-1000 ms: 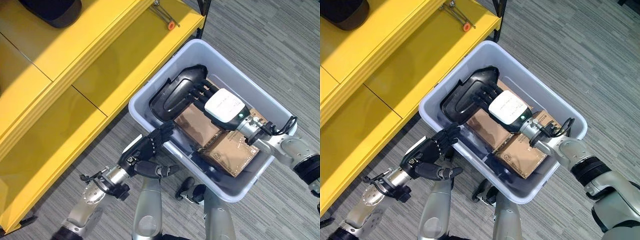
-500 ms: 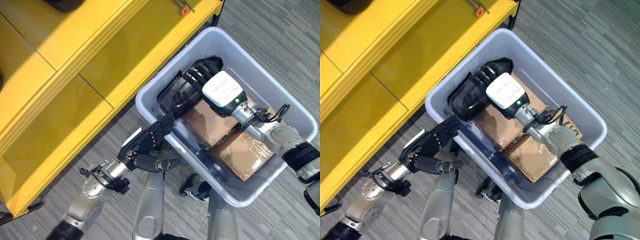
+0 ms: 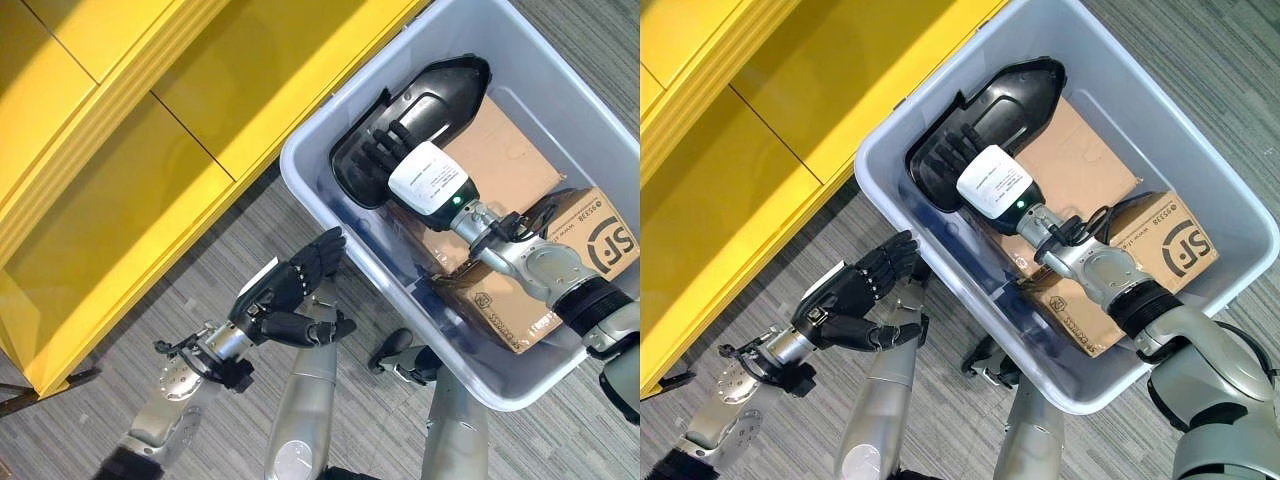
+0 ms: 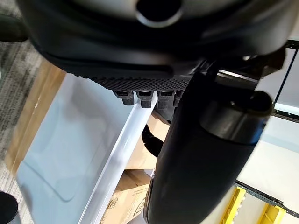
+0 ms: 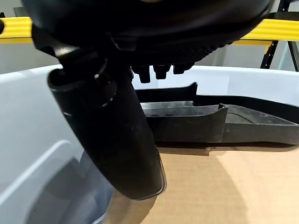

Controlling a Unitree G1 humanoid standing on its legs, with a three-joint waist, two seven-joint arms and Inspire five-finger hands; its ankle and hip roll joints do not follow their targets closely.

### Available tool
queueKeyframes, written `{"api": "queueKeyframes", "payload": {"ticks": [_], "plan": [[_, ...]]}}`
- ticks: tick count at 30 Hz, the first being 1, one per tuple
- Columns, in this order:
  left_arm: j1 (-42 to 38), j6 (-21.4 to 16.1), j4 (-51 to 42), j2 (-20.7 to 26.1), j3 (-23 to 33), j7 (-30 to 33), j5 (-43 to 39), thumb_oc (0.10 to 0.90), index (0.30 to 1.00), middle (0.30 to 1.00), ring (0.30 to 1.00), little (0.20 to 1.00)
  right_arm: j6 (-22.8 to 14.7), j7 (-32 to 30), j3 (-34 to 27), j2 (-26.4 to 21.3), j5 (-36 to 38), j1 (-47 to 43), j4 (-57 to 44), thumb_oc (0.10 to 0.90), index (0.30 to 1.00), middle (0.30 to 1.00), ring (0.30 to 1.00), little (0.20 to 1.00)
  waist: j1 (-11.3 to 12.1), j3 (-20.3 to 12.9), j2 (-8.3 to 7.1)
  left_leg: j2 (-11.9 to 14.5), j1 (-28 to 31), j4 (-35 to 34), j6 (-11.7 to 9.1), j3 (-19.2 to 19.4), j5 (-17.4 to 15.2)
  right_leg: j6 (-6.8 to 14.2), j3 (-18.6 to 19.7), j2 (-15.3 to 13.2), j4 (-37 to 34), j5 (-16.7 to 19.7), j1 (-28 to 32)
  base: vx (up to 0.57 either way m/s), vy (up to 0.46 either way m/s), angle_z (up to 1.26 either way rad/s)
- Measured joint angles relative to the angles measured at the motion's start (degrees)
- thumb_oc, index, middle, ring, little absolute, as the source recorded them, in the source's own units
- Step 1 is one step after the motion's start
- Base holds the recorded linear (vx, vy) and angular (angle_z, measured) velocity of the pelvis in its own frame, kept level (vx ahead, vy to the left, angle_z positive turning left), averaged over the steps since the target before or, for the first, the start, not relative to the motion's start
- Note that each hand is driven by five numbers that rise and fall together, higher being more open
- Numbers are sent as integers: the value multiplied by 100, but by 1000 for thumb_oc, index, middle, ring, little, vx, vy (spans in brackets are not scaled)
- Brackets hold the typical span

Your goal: Move parts from the plastic box to the shelf.

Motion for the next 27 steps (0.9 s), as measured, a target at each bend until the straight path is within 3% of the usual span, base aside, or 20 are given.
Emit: {"api": "queueKeyframes", "payload": {"ticks": [3, 8, 12, 17, 27], "plan": [[-20, -1, 3, 0, -5, 0, 1, 900, 1000, 1000, 1000, 1000, 106, -143, 0, 2, 11, -5, 7, 900, 1000, 1000, 1000, 1000, -13, 0, 0, 3, -60, 4, 0, -13, 0, 5, 1, 8, 18, 6, -66, 0, 0, 0], [-6, -48, 2, 0, -9, 22, 29, 900, 1000, 1000, 1000, 1000, 799, -341, -10, 86, 22, 20, 332, 900, 1000, 1000, 1000, 1000, -73, -1, 4, 11, -150, -36, 1, -19, 0, 7, 12, 20, -4, 19, -180, -5, 24, -1], [-65, -58, 26, 5, 29, 281, 40, 900, 1000, 1000, 1000, 1000, 1052, -370, -16, 224, 72, 62, 480, 900, 1000, 1000, 1000, 1000, -163, -3, 29, 10, -217, 57, 13, 8, -10, 28, 56, 22, -5, 32, -225, -12, 47, -5], [-123, -61, 16, 5, 57, 224, 7, 900, 1000, 1000, 1000, 1000, 1127, -495, -15, 266, 104, 28, 689, 900, 1000, 1000, 1000, 1000, -142, -6, 78, 8, -213, 49, -30, 24, -47, 24, 63, 11, -10, 30, -227, -8, 44, 0], [-140, -58, 13, 5, 49, 107, -1, 900, 1000, 1000, 1000, 1000, 1378, -105, 151, 290, 230, -474, 921, 900, 1000, 1000, 1000, 1000, -96, -6, 78, 5, -244, 10, -31, 31, -48, 31, 59, 14, -49, 43, -257, 18, 22, 0]]}}
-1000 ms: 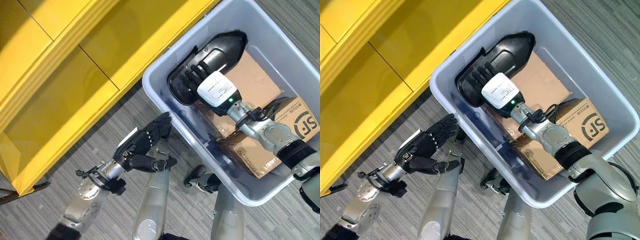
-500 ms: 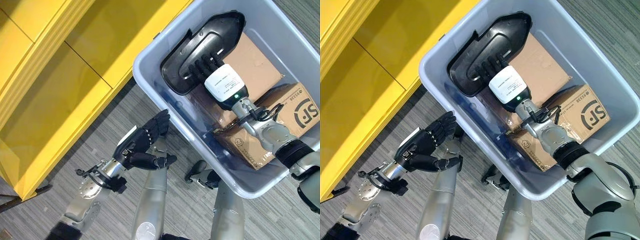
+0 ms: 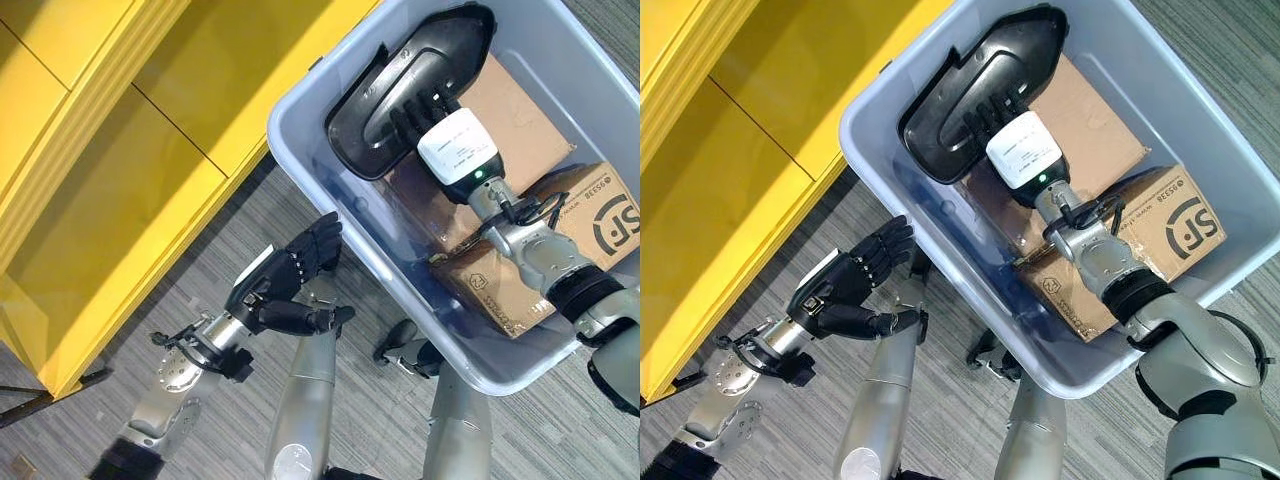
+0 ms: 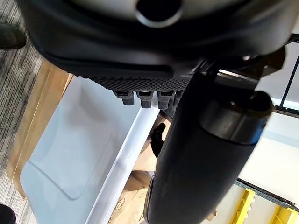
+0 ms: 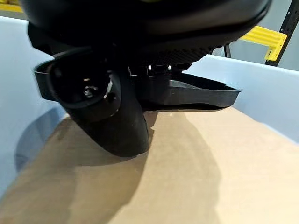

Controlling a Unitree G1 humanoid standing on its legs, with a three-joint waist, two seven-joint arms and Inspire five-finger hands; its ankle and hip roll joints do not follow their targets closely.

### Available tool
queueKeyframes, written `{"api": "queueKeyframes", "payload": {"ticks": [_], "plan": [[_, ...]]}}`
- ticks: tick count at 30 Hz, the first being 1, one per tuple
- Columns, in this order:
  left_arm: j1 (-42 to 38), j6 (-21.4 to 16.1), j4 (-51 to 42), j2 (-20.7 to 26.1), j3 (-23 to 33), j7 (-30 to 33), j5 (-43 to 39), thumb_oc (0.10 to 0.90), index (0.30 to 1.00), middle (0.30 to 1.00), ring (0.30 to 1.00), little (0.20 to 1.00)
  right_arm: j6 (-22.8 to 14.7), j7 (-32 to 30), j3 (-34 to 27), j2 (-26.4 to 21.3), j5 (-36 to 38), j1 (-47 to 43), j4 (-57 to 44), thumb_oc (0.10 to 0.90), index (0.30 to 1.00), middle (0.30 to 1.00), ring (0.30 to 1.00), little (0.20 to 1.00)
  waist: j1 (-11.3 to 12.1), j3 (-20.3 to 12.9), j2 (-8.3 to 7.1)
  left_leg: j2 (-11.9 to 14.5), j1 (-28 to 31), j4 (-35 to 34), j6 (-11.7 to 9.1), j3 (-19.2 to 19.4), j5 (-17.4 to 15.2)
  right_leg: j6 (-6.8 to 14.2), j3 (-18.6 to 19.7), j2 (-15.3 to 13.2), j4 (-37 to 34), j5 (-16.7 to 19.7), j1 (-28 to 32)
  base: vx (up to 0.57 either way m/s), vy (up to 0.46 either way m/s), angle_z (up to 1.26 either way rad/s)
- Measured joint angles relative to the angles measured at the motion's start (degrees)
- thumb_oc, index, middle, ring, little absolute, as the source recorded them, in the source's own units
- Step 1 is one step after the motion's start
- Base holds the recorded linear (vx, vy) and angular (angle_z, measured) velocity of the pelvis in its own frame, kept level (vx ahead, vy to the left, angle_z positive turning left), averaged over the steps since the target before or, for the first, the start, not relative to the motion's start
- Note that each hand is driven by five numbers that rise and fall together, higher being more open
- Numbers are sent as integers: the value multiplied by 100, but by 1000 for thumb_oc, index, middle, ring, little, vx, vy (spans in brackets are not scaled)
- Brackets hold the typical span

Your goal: Move parts from the plastic box to the shelf.

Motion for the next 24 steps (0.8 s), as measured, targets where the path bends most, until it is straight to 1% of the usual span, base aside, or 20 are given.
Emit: {"api": "queueKeyframes", "payload": {"ticks": [3, 5, 9, 11, 15, 17, 20, 24], "plan": [[-17, 10, 0, 0, -1, -43, 0, 900, 1000, 1000, 1000, 1000, 71, 14, 18, 3, -4, -125, 116, 900, 1000, 1000, 1000, 1000, 26, 0, 0, 0, -28, 30, 0, -6, 0, 2, -10, 2, -9, 0, 0, 22, 12, 0], [-15, 34, -7, 4, -10, -138, -7, 900, 1000, 1000, 1000, 1000, 99, 124, 18, -10, -9, -244, 186, 900, 1000, 1000, 1000, 1000, 74, 0, 0, -1, -55, 52, 0, -8, -7, 6, -20, 0, -18, 2, 0, 48, 32, 2], [-14, 42, -7, 4, -10, -138, -13, 900, 1000, 1000, 1000, 1000, 106, 315, 34, -12, -22, -355, 175, 900, 1000, 1000, 1000, 1000, 98, 0, 0, -14, -77, 80, -4, -7, -11, 29, -23, -12, -24, 15, 2, 40, 31, 1], [-20, 59, -8, 5, -10, -139, -14, 900, 1000, 1000, 1000, 1000, 90, 619, 171, -32, -33, -515, 165, 900, 1000, 1000, 1000, 1000, 96, 0, 0, -16, -86, 105, -5, -5, -12, 41, -23, -13, -19, 21, 2, 37, 26, -2], [21, 66, -8, 28, -10, -186, -20, 900, 1000, 1000, 1000, 1000, -27, 1255, 660, -182, -130, -960, 106, 900, 1000, 1000, 1000, 1000, 108, 0, 0, -16, -98, 113, -5, -13, -12, 43, -32, -14, -21, 22, 2, 39, 26, 1], [119, 66, -9, 92, -21, -251, -188, 900, 1000, 1000, 1000, 1000, -103, 1573, 765, -219, -132, -1102, 83, 900, 1000, 1000, 1000, 1000, 108, 0, 0, -16, -116, 127, -6, -23, -12, 20, -44, -9, -24, 8, 0, 35, 11, 2], [195, 65, -9, 201, -20, -253, -242, 900, 1000, 1000, 1000, 1000, -118, 1742, 815, -276, -119, -1136, -12, 900, 1000, 1000, 1000, 1000, 116, 0, -1, -14, -164, 184, -9, -44, -19, 29, -67, 0, -26, 3, -3, 28, 5, 0], [193, 65, -8, 202, -21, -254, -242, 900, 1000, 1000, 1000, 1000, -187, 1818, 815, -384, -16, -1205, -71, 900, 1000, 1000, 1000, 1000, 103, -1, 0, -14, -275, 250, -24, -123, -31, 25, -143, 14, -33, 2, -28, 17, 6, 3]]}}
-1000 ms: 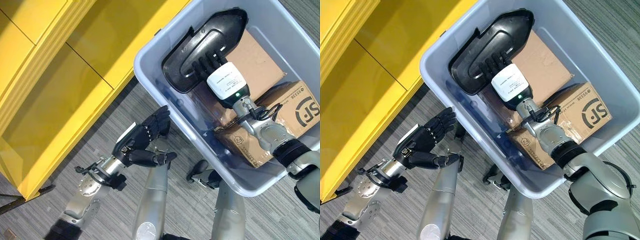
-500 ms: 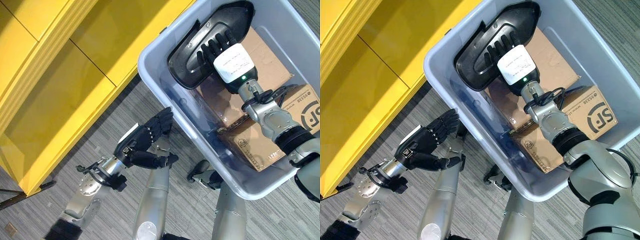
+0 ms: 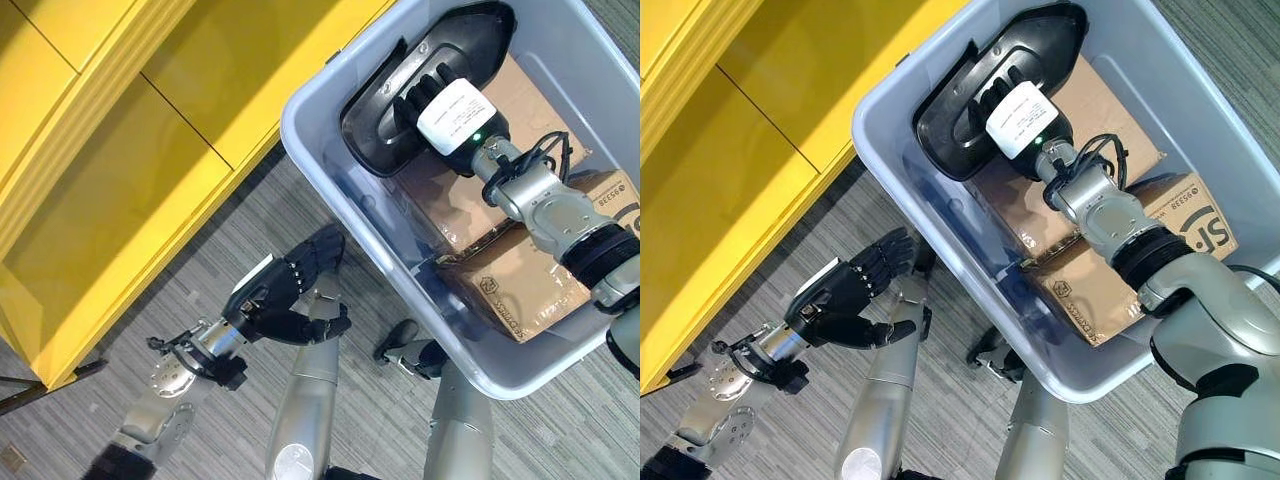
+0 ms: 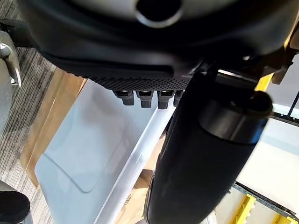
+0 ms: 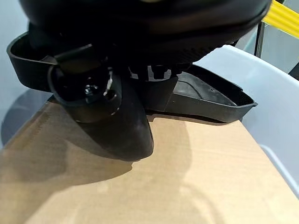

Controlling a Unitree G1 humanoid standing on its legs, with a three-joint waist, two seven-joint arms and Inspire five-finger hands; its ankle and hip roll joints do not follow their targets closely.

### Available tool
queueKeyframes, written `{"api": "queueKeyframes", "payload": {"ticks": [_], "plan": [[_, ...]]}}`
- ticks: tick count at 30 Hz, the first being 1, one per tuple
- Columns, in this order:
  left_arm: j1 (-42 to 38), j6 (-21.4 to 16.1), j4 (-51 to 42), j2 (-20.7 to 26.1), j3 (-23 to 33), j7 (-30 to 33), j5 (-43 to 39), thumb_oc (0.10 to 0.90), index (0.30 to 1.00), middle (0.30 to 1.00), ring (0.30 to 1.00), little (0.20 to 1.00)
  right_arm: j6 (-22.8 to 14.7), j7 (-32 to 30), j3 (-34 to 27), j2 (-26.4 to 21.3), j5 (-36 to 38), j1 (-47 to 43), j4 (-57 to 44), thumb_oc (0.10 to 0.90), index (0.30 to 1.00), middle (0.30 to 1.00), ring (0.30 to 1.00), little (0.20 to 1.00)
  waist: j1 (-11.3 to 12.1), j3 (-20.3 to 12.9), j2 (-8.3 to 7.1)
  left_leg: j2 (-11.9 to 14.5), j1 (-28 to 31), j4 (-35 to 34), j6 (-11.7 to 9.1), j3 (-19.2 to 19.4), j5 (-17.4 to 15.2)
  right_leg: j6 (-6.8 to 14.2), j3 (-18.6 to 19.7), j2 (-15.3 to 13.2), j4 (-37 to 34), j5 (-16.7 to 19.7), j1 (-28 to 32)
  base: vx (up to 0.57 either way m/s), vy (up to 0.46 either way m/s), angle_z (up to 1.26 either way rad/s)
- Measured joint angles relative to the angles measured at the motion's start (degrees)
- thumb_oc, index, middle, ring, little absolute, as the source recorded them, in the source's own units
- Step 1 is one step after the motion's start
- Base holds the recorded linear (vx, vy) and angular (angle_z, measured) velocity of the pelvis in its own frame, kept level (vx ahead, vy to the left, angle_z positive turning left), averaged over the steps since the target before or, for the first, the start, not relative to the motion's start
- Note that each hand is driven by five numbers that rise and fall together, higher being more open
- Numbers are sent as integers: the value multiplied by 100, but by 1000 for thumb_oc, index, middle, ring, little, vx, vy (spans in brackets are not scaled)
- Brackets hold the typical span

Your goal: Move parts from the plastic box to the shelf.

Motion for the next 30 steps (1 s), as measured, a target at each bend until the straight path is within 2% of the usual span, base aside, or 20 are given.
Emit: {"api": "queueKeyframes", "payload": {"ticks": [4, 10, 14, 15, 16, 22, 24, 27, 30], "plan": [[-7, -4, -1, -1, -1, 1, -2, 900, 1000, 1000, 1000, 1000, -16, 43, -14, -84, 24, -49, -72, 900, 1000, 1000, 1000, 1000, -11, -2, -1, 4, -106, 43, -1, -25, 0, -10, -15, 6, 40, 2, -100, 0, 0, 0], [-20, 7, 1, -4, -44, 19, -5, 900, 1000, 1000, 1000, 1000, 91, 16, -185, -95, 584, -82, -157, 900, 1000, 1000, 1000, 1000, -38, -7, -5, 15, -333, 92, -1, -140, 0, -19, -80, 40, 80, 4, -300, 0, 0, 0], [-17, 10, -1, -3, -54, 48, -4, 900, 1000, 1000, 1000, 1000, 150, -152, -365, -93, 823, -79, -162, 727, 758, 758, 758, 758, -62, -11, -8, 16, -437, 30, -2, -174, -2, -31, -79, 82, 80, 11, -423, -3, 1, 1], [-28, 10, -1, -3, -53, 75, -4, 900, 1000, 1000, 1000, 1000, 242, -286, -400, -57, 969, -71, -160, 506, 448, 448, 448, 448, -78, -11, -8, 13, -440, -4, -3, -172, -2, -32, -72, 89, 71, 11, -443, -15, 27, 7], [-38, 9, 0, -3, -52, 124, -4, 900, 1000, 1000, 1000, 1000, 319, -368, -459, 4, 1058, -74, -144, 400, 300, 300, 300, 300, -86, -11, -7, 13, -453, 1, -1, -173, -4, -35, -75, 88, 67, 12, -462, -15, 38, 4], [-95, 9, 1, -13, -44, 194, -48, 900, 1000, 1000, 1000, 1000, 480, -1125, -795, 215, 1242, -151, -121, 400, 300, 300, 300, 300, -66, -30, 5, -2, -696, 222, 60, -172, -69, -50, -47, 63, 159, 37, -649, -2, 38, -4], [-101, -1, -36, -15, -49, 220, -47, 900, 1000, 1000, 1000, 1000, 499, -1709, -833, 223, 1245, -149, 88, 400, 300, 300, 300, 300, -8, -36, 18, -24, -740, 206, 55, -166, -75, -50, -26, 34, 162, 35, -714, -18, 58, 2], [-81, -5, -93, -16, -30, 346, -48, 900, 1000, 1000, 1000, 1000, 529, -2094, -1077, 295, 1239, -86, 148, 400, 300, 300, 300, 300, 15, -50, 53, -86, -869, 208, 62, -168, -86, -92, 24, 6, 202, 61, -879, -16, 51, 2], [-89, -7, -95, -31, -28, 435, -205, 900, 1000, 1000, 1000, 1000, 482, -2265, -1057, 312, 1097, -87, 147, 400, 300, 300, 300, 300, 3, -51, 54, -94, -887, 247, 62, -148, -85, -72, 96, 13, 209, 77, -920, -28, 51, -6]]}}
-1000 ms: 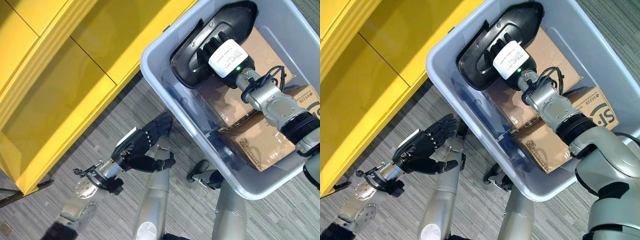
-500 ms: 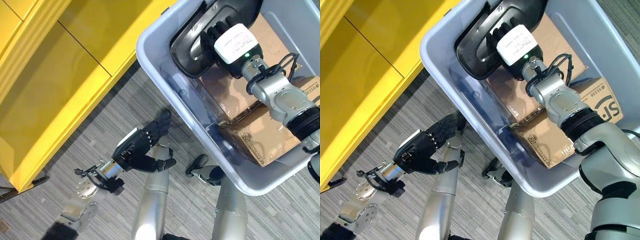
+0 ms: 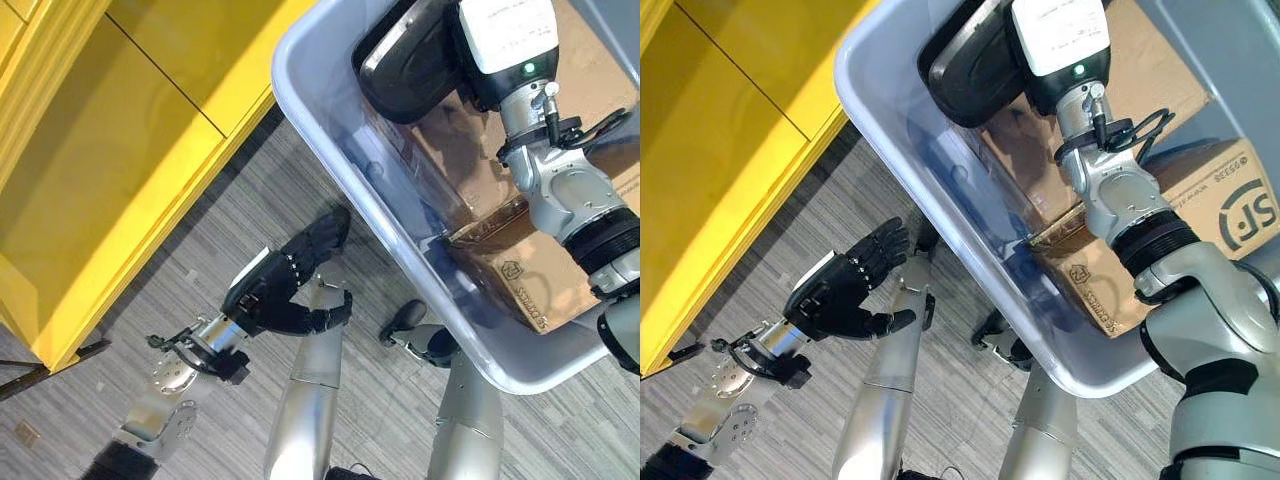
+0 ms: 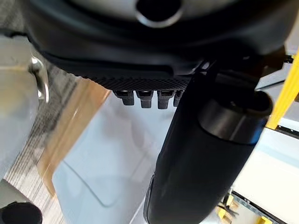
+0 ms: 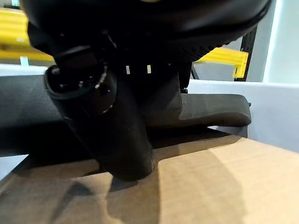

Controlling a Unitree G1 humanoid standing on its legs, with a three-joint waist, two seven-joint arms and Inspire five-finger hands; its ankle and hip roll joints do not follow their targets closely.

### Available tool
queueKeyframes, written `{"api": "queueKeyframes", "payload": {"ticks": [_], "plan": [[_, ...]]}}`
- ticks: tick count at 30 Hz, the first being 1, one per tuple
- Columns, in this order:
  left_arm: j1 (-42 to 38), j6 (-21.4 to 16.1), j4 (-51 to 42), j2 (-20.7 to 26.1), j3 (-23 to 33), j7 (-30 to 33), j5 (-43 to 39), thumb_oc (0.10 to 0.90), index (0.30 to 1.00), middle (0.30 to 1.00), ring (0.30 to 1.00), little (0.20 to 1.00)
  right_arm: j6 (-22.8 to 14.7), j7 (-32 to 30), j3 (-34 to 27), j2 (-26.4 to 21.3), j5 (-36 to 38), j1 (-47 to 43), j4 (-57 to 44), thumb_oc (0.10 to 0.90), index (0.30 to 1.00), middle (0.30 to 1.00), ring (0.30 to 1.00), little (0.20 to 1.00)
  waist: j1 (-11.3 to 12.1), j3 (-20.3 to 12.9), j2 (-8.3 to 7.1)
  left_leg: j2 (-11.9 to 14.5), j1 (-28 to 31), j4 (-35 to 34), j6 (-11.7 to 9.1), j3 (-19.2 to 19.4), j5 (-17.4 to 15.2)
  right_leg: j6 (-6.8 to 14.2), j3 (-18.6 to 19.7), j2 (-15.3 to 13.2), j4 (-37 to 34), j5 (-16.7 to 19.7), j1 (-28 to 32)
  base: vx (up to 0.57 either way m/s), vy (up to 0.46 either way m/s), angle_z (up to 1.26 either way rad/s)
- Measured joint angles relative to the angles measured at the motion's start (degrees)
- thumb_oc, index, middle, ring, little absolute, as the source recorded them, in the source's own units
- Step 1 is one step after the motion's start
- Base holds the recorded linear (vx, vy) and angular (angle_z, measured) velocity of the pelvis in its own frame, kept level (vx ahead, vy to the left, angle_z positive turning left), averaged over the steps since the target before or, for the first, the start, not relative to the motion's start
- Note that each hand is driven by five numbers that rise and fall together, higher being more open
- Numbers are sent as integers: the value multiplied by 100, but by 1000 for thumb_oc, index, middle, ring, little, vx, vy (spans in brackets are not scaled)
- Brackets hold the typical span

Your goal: Move parts from the plastic box to the shelf.

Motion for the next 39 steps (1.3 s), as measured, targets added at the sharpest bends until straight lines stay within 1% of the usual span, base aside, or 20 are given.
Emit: {"api": "queueKeyframes", "payload": {"ticks": [2, 3, 5, 11, 16, 18, 19, 21, 24, 25, 28, 29, 31, 32, 34, 35, 36, 37, 38, 39], "plan": [[-67, 2, 1, -40, 4, 51, -25, 900, 1000, 1000, 1000, 1000, -26, -68, 34, 19, -92, 5, -2, 400, 300, 300, 300, 300, -12, 0, 1, 0, -1, 16, 0, -1, 0, 0, 15, 4, -2, 0, -9, -32, 31, -6], [-117, 4, -15, -63, 28, 58, -26, 900, 1000, 1000, 1000, 1000, -113, -144, 37, 14, -228, -21, 48, 400, 300, 300, 300, 300, -1, -3, 13, 0, -1, 15, 0, -12, 0, 0, 20, 18, -1, -1, -14, -54, 39, -1], [-69, 3, -17, -76, 36, 47, -28, 900, 1000, 1000, 1000, 1000, -250, -288, 37, -62, -273, -25, 80, 400, 300, 300, 300, 300, 12, -3, 24, 0, 0, -11, 0, -14, 0, -8, 12, 14, -13, -7, -16, -45, 32, 2], [26, 0, -19, -75, 51, -20, -88, 900, 1000, 1000, 1000, 1000, -515, -363, 61, -181, -422, -18, 35, 400, 300, 300, 300, 300, 10, -5, 29, 2, 35, -15, 1, -13, 2, 28, 21, 31, -48, 19, 22, -22, -4, -2], [28, -1, -44, -76, 71, -57, -220, 900, 1000, 1000, 1000, 1000, -568, -354, 255, -255, -425, 151, 54, 400, 300, 300, 300, 300, 31, -3, 34, 11, 398, -125, 22, -16, 21, 50, 7, 75, -239, 39, 415, -48, -27, 1], [71, 0, -81, -76, 94, -63, -171, 900, 1000, 1000, 1000, 1000, -726, -276, 257, -323, -434, 343, 42, 400, 300, 300, 300, 300, 36, -3, 34, 16, 735, -326, 18, -2, 34, 137, 4, 122, -509, 109, 759, -71, -4, 2], [76, 3, -79, -76, 98, -49, -125, 900, 1000, 1000, 1000, 1000, -755, -229, 257, -449, -415, 536, -157, 400, 300, 300, 300, 300, 24, -3, 34, 22, 920, -434, 18, 32, 34, 192, 14, 146, -664, 152, 956, -60, 30, -2], [71, 7, -83, -75, 121, -51, 11, 900, 1000, 1000, 1000, 1000, -829, -222, 229, -630, -384, 775, -447, 400, 300, 300, 300, 300, 9, -3, 33, 31, 1087, -500, 26, 126, 28, 244, 51, 145, -782, 192, 1120, -53, 15, -4], [100, 42, -100, -46, 220, -111, 150, 900, 1000, 1000, 1000, 1000, -1183, -249, -74, -832, -296, 1352, -914, 400, 300, 300, 300, 300, -83, 2, 25, 10, 1410, -547, 41, 263, 15, 366, 166, 145, -979, 262, 1438, -40, 16, -8], [102, 67, -111, -8, 271, -179, 312, 900, 1000, 1000, 1000, 1000, -1315, -250, -207, -892, -297, 1588, -1095, 400, 300, 300, 300, 300, -124, 2, 25, 6, 1539, -549, 82, 303, -15, 403, 196, 144, -1055, 285, 1576, -24, 38, -10], [135, 187, -140, 44, 270, -299, 553, 900, 1000, 1000, 1000, 1000, -1564, -294, -313, -1221, -296, 1950, -1637, 400, 300, 300, 300, 300, -217, 8, 8, -14, 1894, -556, 175, 493, -92, 501, 390, 148, -1153, 356, 1852, -21, 24, -17], [247, 284, -235, 69, 322, -301, 579, 900, 1000, 1000, 1000, 1000, -1615, -289, -510, -1351, -298, 2242, -1974, 400, 300, 300, 300, 300, -291, 26, -14, -23, 2068, -603, 230, 561, -139, 515, 416, 128, -1191, 364, 2008, 4, 13, -8], [450, 313, -243, 80, 445, -296, 699, 900, 1000, 1000, 1000, 1000, -1663, -318, -700, -1569, -298, 2649, -2415, 400, 300, 300, 300, 300, -386, 24, -27, -39, 2469, -728, 231, 596, -139, 570, 437, 109, -1352, 396, 2398, 34, 58, -7], [598, 310, -242, 101, 481, -304, 736, 900, 1000, 1000, 1000, 1000, -1778, -317, -870, -1847, -299, 2990, -2645, 400, 300, 300, 300, 300, -445, 14, -41, -43, 3028, -972, 253, 720, -166, 578, 520, 78, -1556, 392, 2873, 37, 69, -18], [719, 270, -309, 100, 549, -329, 734, 900, 1000, 1000, 1000, 1000, -1863, -319, -1151, -2035, -298, 3170, -2813, 400, 300, 300, 300, 300, -473, 13, -42, -85, 3377, -1170, 279, 788, -195, 595, 573, 67, -1719, 438, 3150, 53, 44, -19], [767, 213, -320, 84, 538, -379, 728, 900, 1000, 1000, 1000, 1000, -1843, -436, -1357, -2059, -293, 3180, -2820, 400, 300, 300, 300, 300, -484, -7, -56, -110, 3438, -1184, 285, 798, -196, 628, 638, 121, -1745, 457, 3172, 110, 47, -10], [667, 258, -342, 65, 568, -427, 767, 900, 1000, 1000, 1000, 1000, -1844, -463, -1480, -2063, -297, 3145, -2785, 400, 300, 300, 300, 300, -567, 11, -54, -132, 3420, -1097, 305, 819, -248, 622, 625, 7, -1768, 483, 3200, 77, 76, -6], [661, 306, -334, 59, 554, -420, 821, 900, 1000, 1000, 1000, 1000, -1889, -406, -1532, -2050, -314, 3205, -2717, 400, 300, 300, 300, 300, -564, 6, -33, -161, 3539, -1029, 377, 858, -267, 693, 646, -27, -1754, 463, 3354, 63, 40, 17], [689, 326, -313, 26, 559, -414, 905, 900, 1000, 1000, 1000, 1000, -1901, -385, -1624, -2023, -309, 3430, -2727, 400, 300, 300, 300, 300, -587, 6, -18, -246, 3802, -1111, 378, 882, -231, 840, 637, -35, -1856, 511, 3652, 142, 56, 13], [689, 278, -343, 15, 607, -430, 904, 900, 1000, 1000, 1000, 1000, -1959, -314, -1629, -2025, -308, 3511, -2726, 400, 300, 300, 300, 300, -617, 10, 21, -269, 4222, -1274, 388, 889, -286, 929, 609, -18, -2221, 575, 4158, 194, 33, 17]]}}
